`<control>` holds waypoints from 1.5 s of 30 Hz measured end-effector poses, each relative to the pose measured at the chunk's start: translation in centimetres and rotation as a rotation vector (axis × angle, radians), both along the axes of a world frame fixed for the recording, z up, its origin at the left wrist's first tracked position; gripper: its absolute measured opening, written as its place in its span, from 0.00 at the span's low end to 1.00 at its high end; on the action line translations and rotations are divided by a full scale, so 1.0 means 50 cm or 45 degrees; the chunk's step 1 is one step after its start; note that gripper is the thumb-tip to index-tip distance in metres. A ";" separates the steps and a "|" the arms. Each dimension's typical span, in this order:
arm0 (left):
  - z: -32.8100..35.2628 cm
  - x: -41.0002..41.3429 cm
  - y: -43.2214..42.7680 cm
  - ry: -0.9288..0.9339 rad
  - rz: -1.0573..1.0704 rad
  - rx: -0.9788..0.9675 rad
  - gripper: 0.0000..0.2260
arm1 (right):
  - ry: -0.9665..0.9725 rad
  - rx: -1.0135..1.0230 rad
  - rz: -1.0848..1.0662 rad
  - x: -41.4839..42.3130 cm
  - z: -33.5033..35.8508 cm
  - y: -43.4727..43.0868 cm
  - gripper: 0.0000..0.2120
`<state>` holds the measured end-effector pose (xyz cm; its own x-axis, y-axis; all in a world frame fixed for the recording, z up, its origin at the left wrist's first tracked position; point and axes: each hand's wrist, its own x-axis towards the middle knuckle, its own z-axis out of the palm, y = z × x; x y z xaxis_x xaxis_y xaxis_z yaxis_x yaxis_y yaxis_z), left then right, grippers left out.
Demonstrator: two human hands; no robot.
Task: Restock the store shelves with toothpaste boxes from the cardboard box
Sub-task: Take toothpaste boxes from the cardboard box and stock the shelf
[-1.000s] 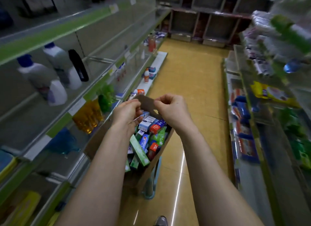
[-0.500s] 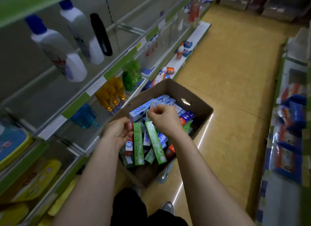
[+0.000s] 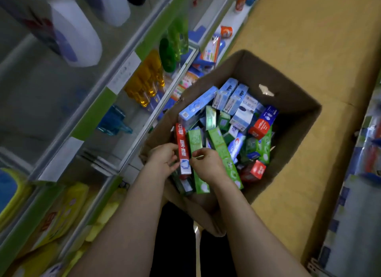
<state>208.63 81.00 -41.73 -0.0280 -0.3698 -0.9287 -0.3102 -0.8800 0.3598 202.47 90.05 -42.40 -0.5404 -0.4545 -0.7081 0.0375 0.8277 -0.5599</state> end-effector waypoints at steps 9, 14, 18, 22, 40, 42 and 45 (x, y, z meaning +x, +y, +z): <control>-0.104 -0.009 -0.038 -0.097 -0.193 0.122 0.02 | -0.040 0.309 0.083 0.040 -0.112 -0.025 0.16; -0.131 -0.021 -0.027 -0.121 -0.250 0.129 0.14 | 0.071 0.357 0.187 0.054 -0.122 -0.039 0.16; -0.136 -0.021 -0.022 -0.087 -0.260 0.249 0.04 | 0.093 0.409 0.247 0.069 -0.140 -0.052 0.20; -0.154 -0.011 -0.031 -0.080 -0.260 0.298 0.04 | 0.141 0.412 0.208 0.085 -0.152 -0.061 0.21; -0.094 -0.087 -0.110 0.210 -0.037 0.204 0.11 | 0.250 -0.001 -0.267 -0.077 0.126 -0.039 0.10; -0.062 -0.111 -0.105 0.276 -0.002 0.157 0.12 | 0.321 -0.066 -0.458 -0.084 0.131 -0.016 0.15; -0.015 -0.143 -0.085 0.393 0.018 0.050 0.20 | 0.393 -0.194 -0.734 -0.090 0.151 0.017 0.17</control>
<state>201.48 76.76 -42.49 -0.3057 -0.3362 -0.8908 -0.1790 -0.8986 0.4006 197.99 90.90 -34.84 -0.8943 -0.1149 -0.4326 0.2692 0.6340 -0.7249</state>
